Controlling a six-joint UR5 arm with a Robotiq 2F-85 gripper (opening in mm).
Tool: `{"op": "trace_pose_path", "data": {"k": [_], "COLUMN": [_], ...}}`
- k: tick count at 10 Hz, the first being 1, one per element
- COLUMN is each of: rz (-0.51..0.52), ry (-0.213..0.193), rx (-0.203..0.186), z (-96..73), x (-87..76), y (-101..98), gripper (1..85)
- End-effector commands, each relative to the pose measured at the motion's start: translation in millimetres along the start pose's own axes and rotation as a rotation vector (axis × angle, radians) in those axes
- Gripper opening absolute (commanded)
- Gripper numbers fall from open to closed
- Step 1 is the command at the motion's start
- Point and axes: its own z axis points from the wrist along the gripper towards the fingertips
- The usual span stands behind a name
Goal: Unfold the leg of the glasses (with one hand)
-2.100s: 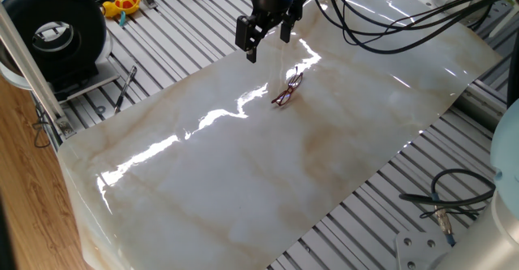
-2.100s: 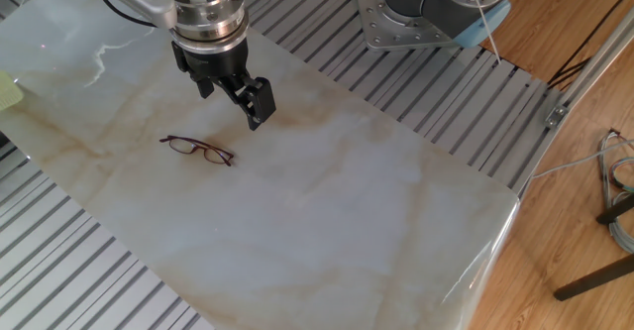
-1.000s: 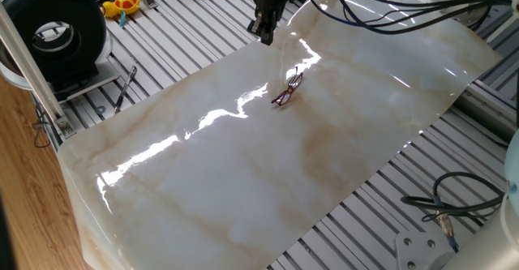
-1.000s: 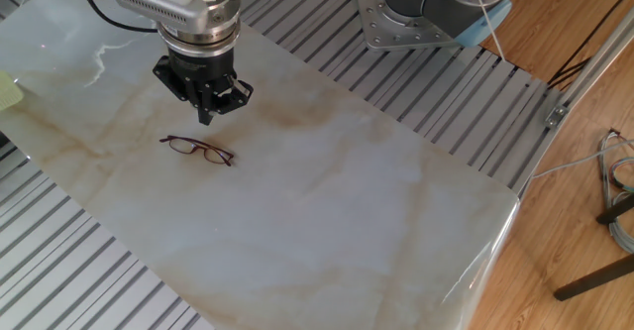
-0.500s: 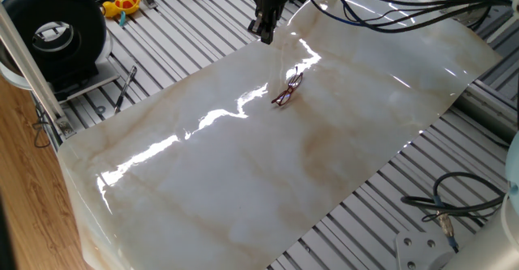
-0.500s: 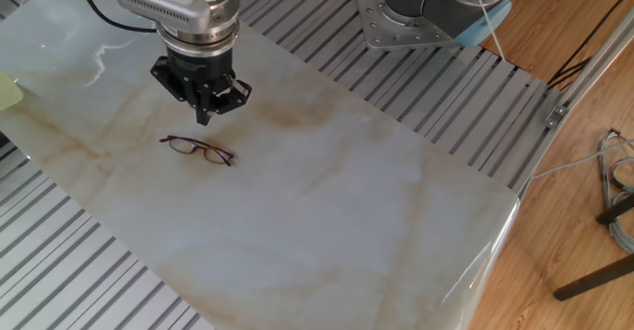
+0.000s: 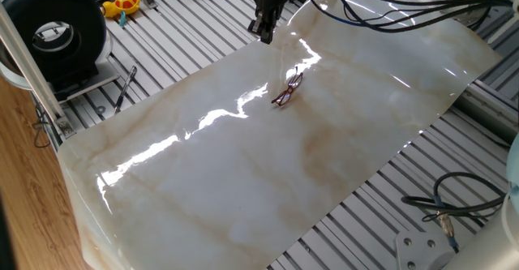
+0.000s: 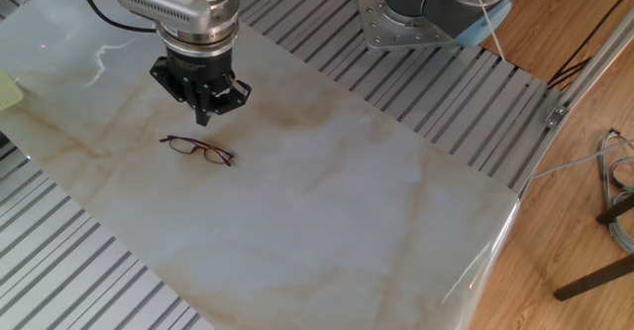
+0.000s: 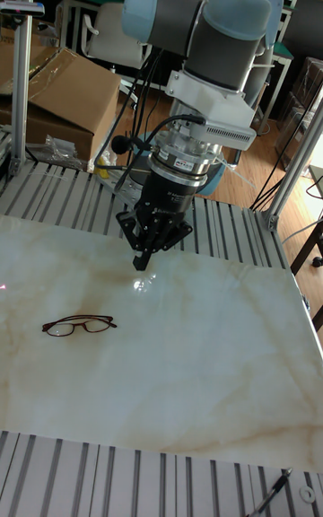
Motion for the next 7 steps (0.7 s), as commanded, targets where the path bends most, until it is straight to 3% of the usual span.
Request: {"op": "trace_pose_path", "data": {"k": [1, 5, 7], "rz": [-0.010, -0.042, -0.018], "ry": [-0.014, -0.019, -0.012], "rx": [-0.009, 0.000, -0.029], "z": [-1.1, -1.5, -1.3], "x": [-3.3, -4.8, -2.4], "y": [1.8, -1.3, 6.3], "gripper": [5.0, 6.3, 6.3]}}
